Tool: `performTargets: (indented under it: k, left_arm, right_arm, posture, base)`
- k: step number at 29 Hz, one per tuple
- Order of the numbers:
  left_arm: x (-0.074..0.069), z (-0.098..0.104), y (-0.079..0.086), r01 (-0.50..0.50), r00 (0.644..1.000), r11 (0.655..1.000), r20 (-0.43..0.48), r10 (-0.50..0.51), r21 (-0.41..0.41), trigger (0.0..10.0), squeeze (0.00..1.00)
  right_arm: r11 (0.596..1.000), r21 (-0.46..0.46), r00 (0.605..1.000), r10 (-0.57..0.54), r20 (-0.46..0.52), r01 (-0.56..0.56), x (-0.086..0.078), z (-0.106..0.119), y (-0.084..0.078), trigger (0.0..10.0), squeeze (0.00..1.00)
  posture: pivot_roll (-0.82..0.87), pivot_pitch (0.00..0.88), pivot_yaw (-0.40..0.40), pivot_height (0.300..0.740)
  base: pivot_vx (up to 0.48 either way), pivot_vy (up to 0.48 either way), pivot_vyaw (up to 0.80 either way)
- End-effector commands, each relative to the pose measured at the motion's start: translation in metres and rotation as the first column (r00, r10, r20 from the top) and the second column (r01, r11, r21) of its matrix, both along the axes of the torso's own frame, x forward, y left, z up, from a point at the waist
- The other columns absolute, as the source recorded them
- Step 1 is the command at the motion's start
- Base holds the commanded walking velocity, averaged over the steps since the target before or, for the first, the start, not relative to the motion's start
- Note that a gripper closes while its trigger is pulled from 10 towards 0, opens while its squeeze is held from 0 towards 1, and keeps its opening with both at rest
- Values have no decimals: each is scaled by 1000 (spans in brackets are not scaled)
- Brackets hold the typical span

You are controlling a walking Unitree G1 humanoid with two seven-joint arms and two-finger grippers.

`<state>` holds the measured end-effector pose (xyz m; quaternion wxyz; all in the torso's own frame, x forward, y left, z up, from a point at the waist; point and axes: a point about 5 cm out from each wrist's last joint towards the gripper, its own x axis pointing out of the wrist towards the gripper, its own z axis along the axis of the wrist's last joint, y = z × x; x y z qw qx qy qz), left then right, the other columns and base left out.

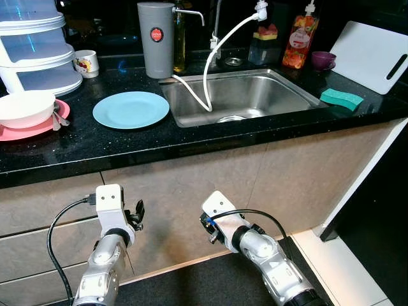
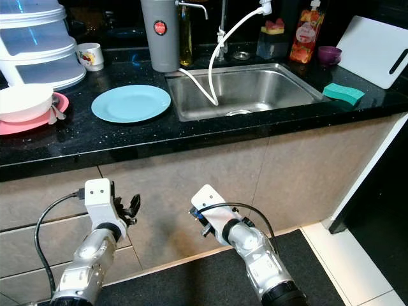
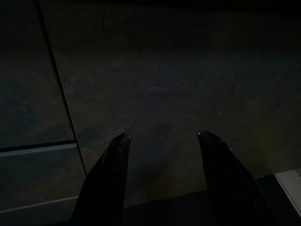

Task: Kitchen organization

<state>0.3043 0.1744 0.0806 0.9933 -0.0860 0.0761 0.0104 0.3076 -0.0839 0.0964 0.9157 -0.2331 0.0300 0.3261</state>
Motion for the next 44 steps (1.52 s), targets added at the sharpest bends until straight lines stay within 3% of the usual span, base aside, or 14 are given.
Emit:
performTargets:
  k: [1, 44]
  left_arm:
    - [0, -3, 1, -3, 1000, 1000, -11, 2, -3, 10000, 0]
    - [-2, -5, 1, -4, 1000, 1000, -14, 4, -9, 10000, 0]
  right_arm:
    - [1000, 8, 1000, 3, -6, -2, 1, -1, 0, 10000, 0]
    - [1000, 8, 1000, 4, -4, -4, -1, -2, -1, 10000, 0]
  posture:
    - [-90, 67, 11, 740]
    - [-97, 61, 8, 740]
  base:
    - [0, 0, 0]
    - [0, 0, 0]
